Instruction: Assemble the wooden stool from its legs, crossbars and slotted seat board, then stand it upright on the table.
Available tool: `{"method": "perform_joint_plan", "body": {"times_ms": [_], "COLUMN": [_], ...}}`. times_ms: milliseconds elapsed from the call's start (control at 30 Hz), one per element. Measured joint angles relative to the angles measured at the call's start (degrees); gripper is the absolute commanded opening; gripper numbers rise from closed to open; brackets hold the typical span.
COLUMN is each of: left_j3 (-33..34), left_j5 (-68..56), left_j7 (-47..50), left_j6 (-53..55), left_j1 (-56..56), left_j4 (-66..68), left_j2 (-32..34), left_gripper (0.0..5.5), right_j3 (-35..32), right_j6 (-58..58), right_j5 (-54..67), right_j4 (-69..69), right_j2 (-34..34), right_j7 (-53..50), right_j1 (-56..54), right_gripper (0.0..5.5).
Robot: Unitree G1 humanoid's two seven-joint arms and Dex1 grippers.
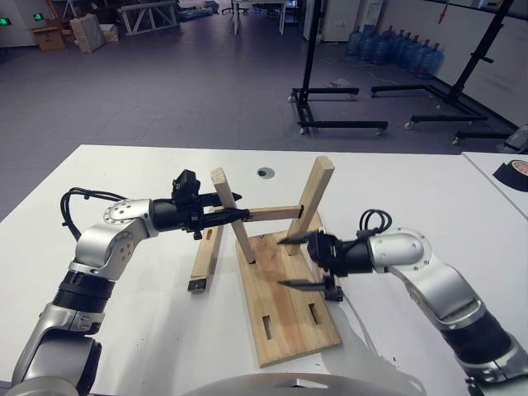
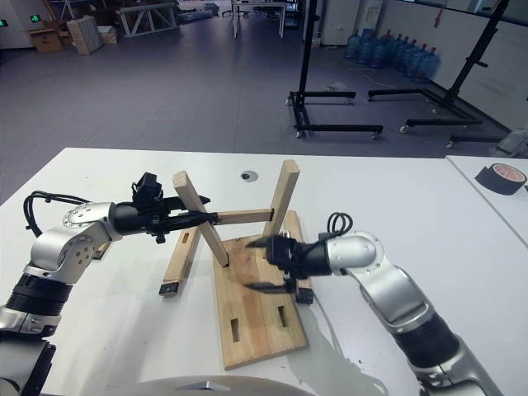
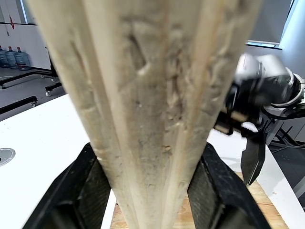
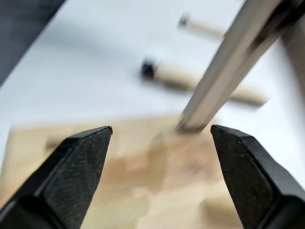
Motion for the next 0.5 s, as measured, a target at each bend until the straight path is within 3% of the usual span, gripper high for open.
{"method": "perform_joint_plan", "body": {"times_ms": [167,267,400,500], "left_j3": [-0.6,-1.1,-1.7,-2.0], "left_j5": [0.0,0.0,0.0,0.0], "left_j7": [0.0,0.0,0.0,0.4], "left_j6": [-0.2,-0.5,-0.8,-1.0], "left_j1": [-0.3,-0.6,-1.0,-1.1], "left_j4": [0.1,0.3,0.5,0.5], "left_j2": [0.0,0.1,0.1,0.0], "left_gripper": [2.02,2.02,2.02,2.02], "right_j3": [-6.0,-6.2,0.0,9.5], "right_j6": [-0.3,-5.4,-14.1,-17.4], "right_j5": [4.0,-3.2,-19.5,-31.6], "right_j4": [-2.4,-1.5,6.5,16.3], "right_j2": [8.5,12.1,12.1,10.5], "right_j7": [-10.9,-20.1,-28.3,-29.5], "right_j1": [-7.0,-11.2,-12.6,-12.1], "right_gripper": [3.82,3.82,3.82,3.82]}}
